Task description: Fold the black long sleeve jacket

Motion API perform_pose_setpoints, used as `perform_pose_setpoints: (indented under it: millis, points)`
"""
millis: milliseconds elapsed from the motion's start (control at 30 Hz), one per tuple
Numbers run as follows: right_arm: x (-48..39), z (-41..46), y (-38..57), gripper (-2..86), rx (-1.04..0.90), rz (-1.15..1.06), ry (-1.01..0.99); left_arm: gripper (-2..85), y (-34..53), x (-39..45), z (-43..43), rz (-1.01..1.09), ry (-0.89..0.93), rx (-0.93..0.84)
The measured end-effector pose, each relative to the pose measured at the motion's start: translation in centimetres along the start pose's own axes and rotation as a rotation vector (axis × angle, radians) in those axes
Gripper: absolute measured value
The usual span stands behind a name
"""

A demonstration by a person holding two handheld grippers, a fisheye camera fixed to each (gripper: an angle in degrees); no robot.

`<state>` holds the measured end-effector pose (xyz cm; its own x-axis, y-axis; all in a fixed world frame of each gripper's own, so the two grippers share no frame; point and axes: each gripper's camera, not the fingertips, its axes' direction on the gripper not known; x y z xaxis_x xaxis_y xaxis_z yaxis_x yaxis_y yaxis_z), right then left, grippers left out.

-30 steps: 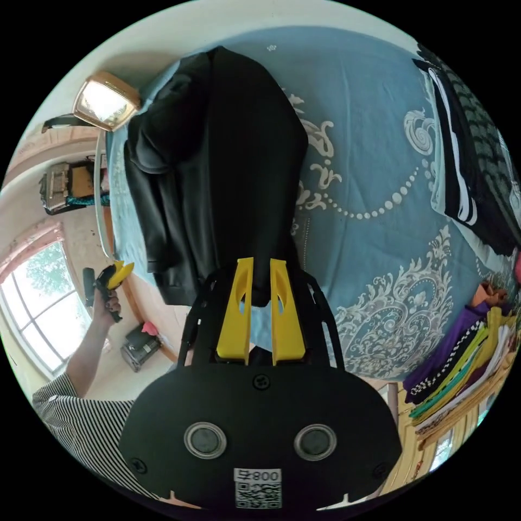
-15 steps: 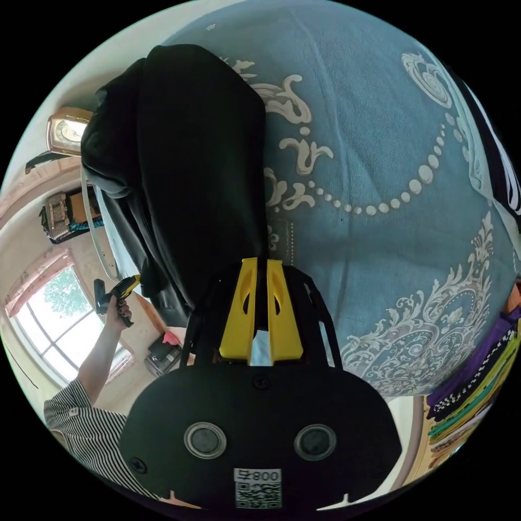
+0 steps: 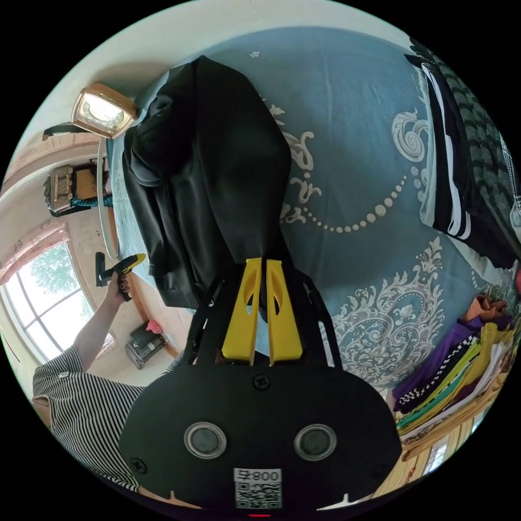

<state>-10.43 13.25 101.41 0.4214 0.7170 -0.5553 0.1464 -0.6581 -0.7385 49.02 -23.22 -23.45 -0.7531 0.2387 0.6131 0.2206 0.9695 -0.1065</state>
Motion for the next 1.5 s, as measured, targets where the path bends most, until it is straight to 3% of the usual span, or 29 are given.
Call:
perform_pose_setpoints:
  millis: [167,433,533,767,1000,1067,1133,1233,1300,1433,1500]
  points:
    - [-0.2,0.4,0.5,1.3,0.003,0.004,-0.003,2.0,-0.8,1.0,4.2,-0.008,-0.155,-0.086]
    - [-0.5,0.9,1.7,1.3,0.015,0.033,-0.019,1.2,0.7,1.3,4.8,0.047,-0.149,-0.060]
    - [-0.8,1.2,2.0,1.3,0.017,0.043,-0.017,2.9,1.4,1.8,5.4,0.062,-0.222,-0.057]
    - [-1.3,2.5,2.2,1.4,0.002,0.058,-0.019,2.6,2.2,1.9,9.0,0.081,-0.259,-0.128]
    - [-1.7,3.0,2.3,1.3,-0.036,0.033,-0.007,1.1,5.7,1.3,6.4,0.122,-0.131,-0.081]
    - [-2.5,2.0,2.5,1.3,-0.066,-0.017,0.053,1.1,6.9,1.0,3.1,0.155,-0.178,-0.042]
    - [-3.8,-1.4,2.9,1.4,-0.077,-0.110,0.267,1.4,7.7,-0.3,-1.8,0.151,-0.293,0.027]
    - [-3.0,-7.7,2.4,1.7,0.013,-0.097,0.560,2.5,9.0,-5.4,-11.8,-0.029,-0.380,0.243]
    - [-2.0,-11.7,1.8,2.0,0.112,-0.038,0.565,4.2,10.5,-8.2,-16.8,-0.150,-0.375,0.382]
    - [-2.1,-13.8,2.5,3.9,0.302,0.008,0.520,6.7,12.2,-8.2,-14.5,-0.103,-0.233,0.382]
    - [-2.3,-11.0,3.1,5.2,0.284,-0.021,0.485,7.4,12.9,-7.3,-7.6,-0.047,-0.130,0.257]
